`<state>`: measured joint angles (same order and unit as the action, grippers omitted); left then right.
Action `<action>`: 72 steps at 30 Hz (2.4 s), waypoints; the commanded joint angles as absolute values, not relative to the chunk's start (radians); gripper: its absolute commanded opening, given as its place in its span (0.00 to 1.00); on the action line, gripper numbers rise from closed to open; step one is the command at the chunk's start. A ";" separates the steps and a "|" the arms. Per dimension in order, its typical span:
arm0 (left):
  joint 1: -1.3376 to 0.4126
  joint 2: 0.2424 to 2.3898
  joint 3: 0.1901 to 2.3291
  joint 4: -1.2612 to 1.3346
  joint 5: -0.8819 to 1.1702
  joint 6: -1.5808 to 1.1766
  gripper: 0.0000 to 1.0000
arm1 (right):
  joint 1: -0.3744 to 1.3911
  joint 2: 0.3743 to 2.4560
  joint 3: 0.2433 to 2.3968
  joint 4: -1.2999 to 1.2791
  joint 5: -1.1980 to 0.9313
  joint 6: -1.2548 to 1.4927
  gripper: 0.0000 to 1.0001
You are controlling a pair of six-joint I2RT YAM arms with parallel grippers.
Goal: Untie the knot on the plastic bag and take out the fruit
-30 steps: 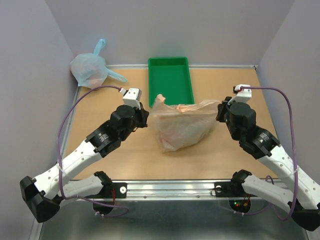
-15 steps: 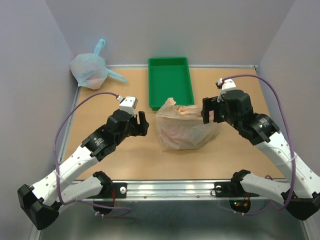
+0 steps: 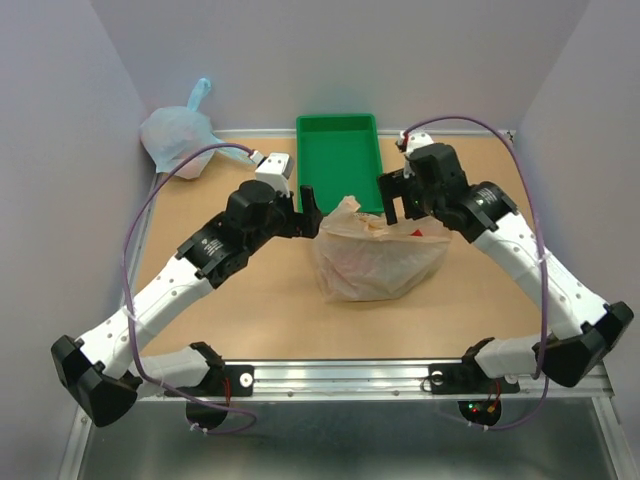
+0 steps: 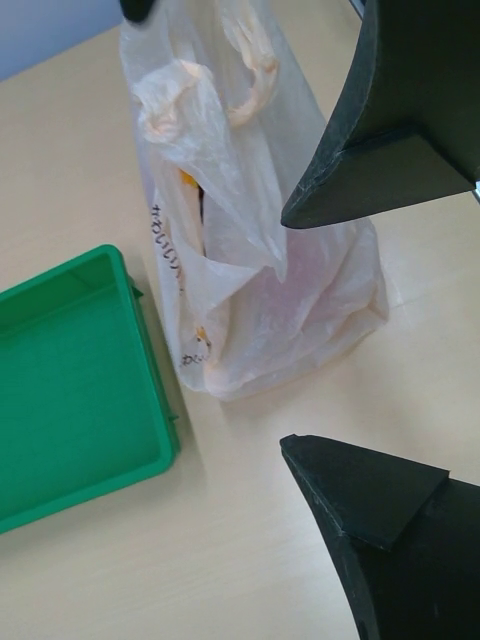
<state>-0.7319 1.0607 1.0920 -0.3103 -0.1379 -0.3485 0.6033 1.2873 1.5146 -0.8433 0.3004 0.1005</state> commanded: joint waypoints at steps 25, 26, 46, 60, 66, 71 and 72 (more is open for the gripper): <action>-1.054 1.393 1.209 -0.109 -0.282 -0.462 0.95 | 0.604 1.079 0.966 -0.528 0.246 0.354 0.01; -1.064 1.394 1.215 -0.094 -0.290 -0.466 0.95 | 0.604 1.071 0.968 -0.525 0.239 0.350 0.00; -1.128 1.594 1.142 -0.158 -0.725 -0.644 0.94 | 0.604 0.985 0.979 -0.508 0.172 0.328 0.02; -1.080 1.388 0.772 -0.201 -0.710 -0.772 0.03 | 0.603 0.979 0.988 -0.525 0.511 0.331 0.21; -1.062 1.266 0.727 -0.276 -0.713 -0.770 0.00 | 0.598 1.011 0.974 -0.540 0.691 0.318 0.00; -1.022 1.096 0.677 -0.322 -0.677 -0.792 0.00 | 0.508 1.019 0.956 -0.549 0.736 0.325 0.00; -1.014 1.068 0.649 -0.308 -0.639 -0.790 0.00 | 0.459 1.025 0.950 -0.549 0.694 0.321 0.00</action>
